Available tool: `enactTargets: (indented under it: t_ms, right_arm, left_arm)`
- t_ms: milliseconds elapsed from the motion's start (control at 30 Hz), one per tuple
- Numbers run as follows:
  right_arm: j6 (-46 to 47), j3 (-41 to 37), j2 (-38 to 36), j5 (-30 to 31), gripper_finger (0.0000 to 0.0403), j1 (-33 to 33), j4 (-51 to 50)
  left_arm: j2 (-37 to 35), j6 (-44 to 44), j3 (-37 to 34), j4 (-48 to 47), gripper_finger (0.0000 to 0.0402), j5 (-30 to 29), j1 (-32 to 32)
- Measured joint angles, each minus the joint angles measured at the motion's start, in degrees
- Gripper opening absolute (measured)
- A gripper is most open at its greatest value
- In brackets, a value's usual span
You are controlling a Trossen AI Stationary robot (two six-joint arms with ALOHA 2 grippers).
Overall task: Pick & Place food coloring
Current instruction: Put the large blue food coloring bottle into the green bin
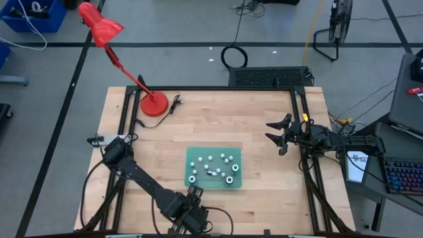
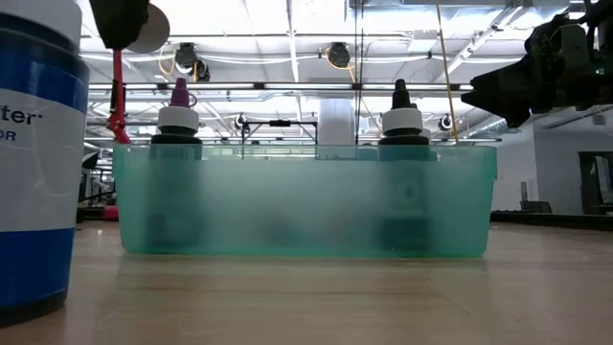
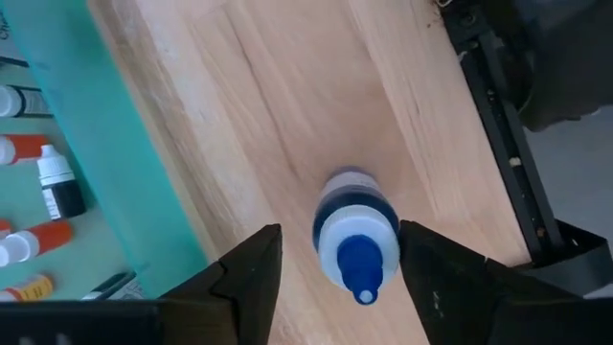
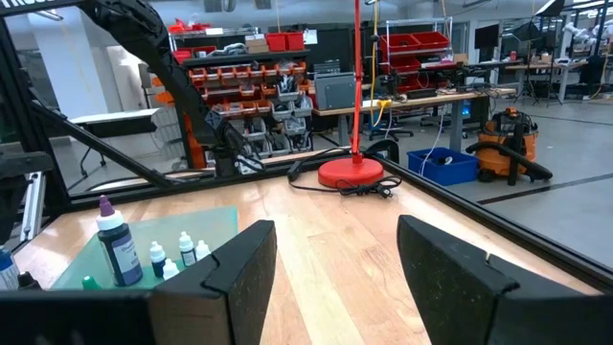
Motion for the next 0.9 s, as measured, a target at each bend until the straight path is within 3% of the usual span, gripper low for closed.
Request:
enactTargets:
  t_ms: [900]
  right_arm:
    - [0.0, 0.0, 0.0, 0.0, 0.0208, 0.0, 0.0]
  left_arm:
    - [0.0, 2.5, -3.1, 1.4, 0.0207, 2.8, 0.7]
